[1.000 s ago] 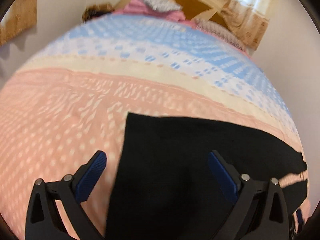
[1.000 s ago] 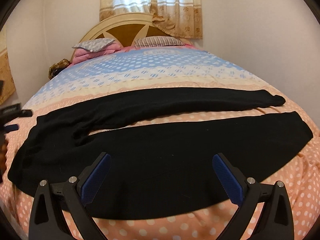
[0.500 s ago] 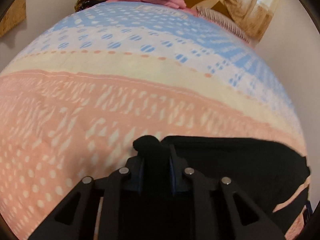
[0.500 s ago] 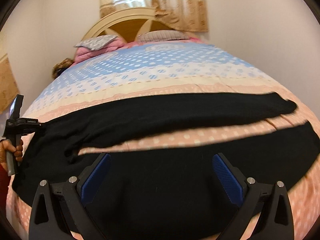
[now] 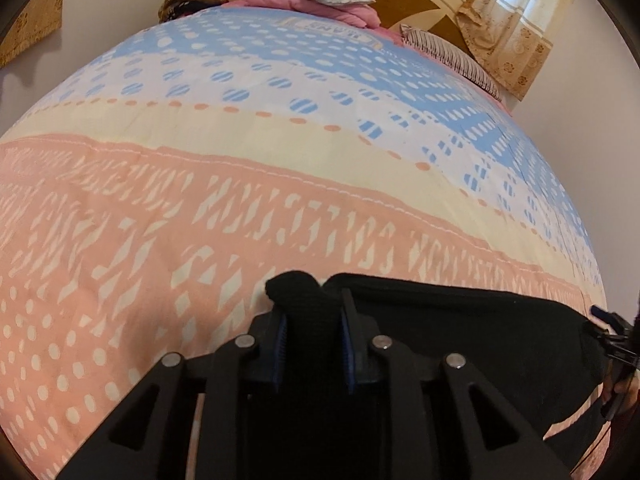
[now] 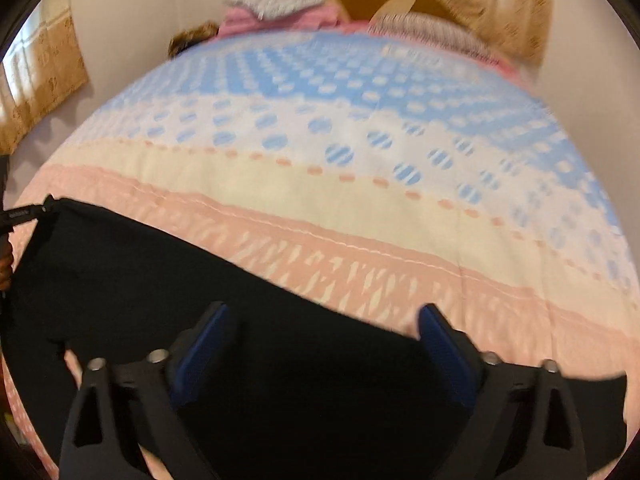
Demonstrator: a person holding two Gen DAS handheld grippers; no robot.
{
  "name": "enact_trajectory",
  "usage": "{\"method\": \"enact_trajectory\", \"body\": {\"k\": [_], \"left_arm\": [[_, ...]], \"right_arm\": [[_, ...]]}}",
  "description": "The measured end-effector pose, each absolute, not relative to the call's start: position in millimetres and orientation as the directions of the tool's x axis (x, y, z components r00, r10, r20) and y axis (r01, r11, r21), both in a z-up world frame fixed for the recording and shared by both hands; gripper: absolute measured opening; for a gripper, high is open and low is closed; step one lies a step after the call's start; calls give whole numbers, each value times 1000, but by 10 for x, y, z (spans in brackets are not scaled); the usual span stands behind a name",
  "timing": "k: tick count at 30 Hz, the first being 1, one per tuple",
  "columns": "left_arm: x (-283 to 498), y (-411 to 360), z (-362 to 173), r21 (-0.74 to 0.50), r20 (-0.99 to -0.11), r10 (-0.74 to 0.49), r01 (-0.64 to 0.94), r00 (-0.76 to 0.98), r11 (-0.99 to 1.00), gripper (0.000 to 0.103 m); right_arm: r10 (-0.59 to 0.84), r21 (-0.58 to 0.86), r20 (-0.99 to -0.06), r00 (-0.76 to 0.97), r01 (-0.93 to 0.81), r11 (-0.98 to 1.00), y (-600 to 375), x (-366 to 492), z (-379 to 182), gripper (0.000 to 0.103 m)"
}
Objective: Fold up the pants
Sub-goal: 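Grasp the black pants waist with the left gripper while the right gripper grasps the pants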
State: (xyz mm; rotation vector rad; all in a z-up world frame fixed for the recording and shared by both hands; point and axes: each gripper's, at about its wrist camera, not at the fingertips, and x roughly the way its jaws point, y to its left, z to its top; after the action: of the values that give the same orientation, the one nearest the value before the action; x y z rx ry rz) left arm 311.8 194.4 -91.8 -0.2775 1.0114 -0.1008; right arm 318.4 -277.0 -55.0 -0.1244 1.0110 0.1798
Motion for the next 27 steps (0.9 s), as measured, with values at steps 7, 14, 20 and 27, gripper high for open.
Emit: {"method": "enact_trajectory", "body": {"k": [7, 14, 20, 27], "left_arm": [[3147, 1903, -898, -243, -831, -182, -50, 526, 969, 32], [2879, 1904, -470, -226, -758, -163, -20, 632, 974, 30], [2343, 2039, 43, -264, -638, -207, 42, 742, 964, 30], [1563, 2167, 39, -277, -556, -232, 85, 798, 957, 33]], "right_arm": [[199, 58, -874, 442, -312, 948, -2720, 3225, -723, 34], [197, 51, -829, 524, -281, 958, -2624, 2920, -358, 5], [255, 83, -688, 679, -275, 958, -2607, 2074, 306, 3], [256, 45, -619, 742, -292, 955, -2498, 1036, 394, 3]]}}
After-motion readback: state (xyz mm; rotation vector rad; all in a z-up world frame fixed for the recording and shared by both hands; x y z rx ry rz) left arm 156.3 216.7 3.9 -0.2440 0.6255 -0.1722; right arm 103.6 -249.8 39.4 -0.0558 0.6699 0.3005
